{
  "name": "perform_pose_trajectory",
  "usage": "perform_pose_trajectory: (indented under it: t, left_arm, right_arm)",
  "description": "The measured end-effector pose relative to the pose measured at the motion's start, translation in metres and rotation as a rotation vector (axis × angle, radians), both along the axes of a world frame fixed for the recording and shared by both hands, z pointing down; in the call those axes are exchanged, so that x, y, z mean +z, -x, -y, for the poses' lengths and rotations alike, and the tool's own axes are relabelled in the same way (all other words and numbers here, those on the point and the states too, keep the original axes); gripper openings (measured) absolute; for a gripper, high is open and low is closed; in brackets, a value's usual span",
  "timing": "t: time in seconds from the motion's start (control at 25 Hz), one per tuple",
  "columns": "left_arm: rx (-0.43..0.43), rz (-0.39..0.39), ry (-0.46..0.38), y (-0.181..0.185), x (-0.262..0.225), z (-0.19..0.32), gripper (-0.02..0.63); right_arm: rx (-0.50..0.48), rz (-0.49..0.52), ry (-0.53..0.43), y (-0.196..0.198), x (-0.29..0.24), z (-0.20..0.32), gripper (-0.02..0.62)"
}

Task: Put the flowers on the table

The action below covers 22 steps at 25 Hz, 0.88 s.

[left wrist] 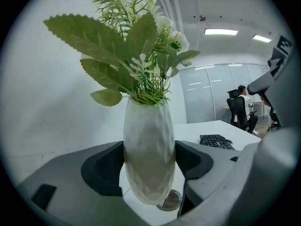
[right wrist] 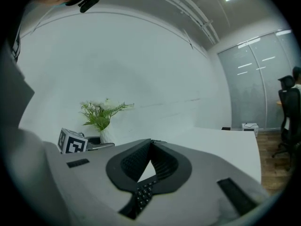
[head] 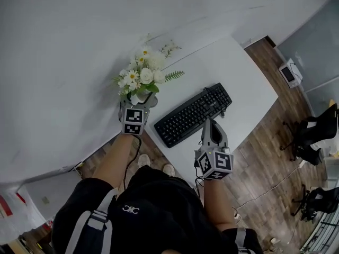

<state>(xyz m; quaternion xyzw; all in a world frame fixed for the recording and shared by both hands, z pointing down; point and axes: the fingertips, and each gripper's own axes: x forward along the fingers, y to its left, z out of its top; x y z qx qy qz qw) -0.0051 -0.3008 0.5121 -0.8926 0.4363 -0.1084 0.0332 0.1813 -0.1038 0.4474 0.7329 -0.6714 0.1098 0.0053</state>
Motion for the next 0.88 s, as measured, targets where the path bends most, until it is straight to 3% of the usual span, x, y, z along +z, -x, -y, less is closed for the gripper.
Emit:
perform_pose_trajectory:
  t: [0.16,0.36,0.56,0.72,0.88]
  left_arm:
    - [-0.004,0.021,-0.032,-0.003,0.011,0.008,0.35]
    - [-0.032,0.014,-0.012,0.023,0.01,-0.003,0.35]
    - [-0.033,-0.005,-0.02,0.016,0.011,-0.014,0.35]
    - [-0.014,-0.02,-0.032,0.008,0.023,0.005,0.356]
    - [-0.037,-0.03,0.008,0.004,0.045,0.031,0.362]
  right_arm:
    - [0.047,-0.02,0.021,-0.007,-0.005,-0.019,0.005]
    - [0.049,-0.022,0.078,0.011,-0.012,-0.047,0.005]
    - [0.061,-0.037,0.115,-0.003,-0.011,-0.074,0.005]
    - [0.081,-0.054,0.11,-0.01,-0.002,-0.058,0.005]
    - [0.098,-0.055,0.107,-0.014,0.014,-0.031,0.005]
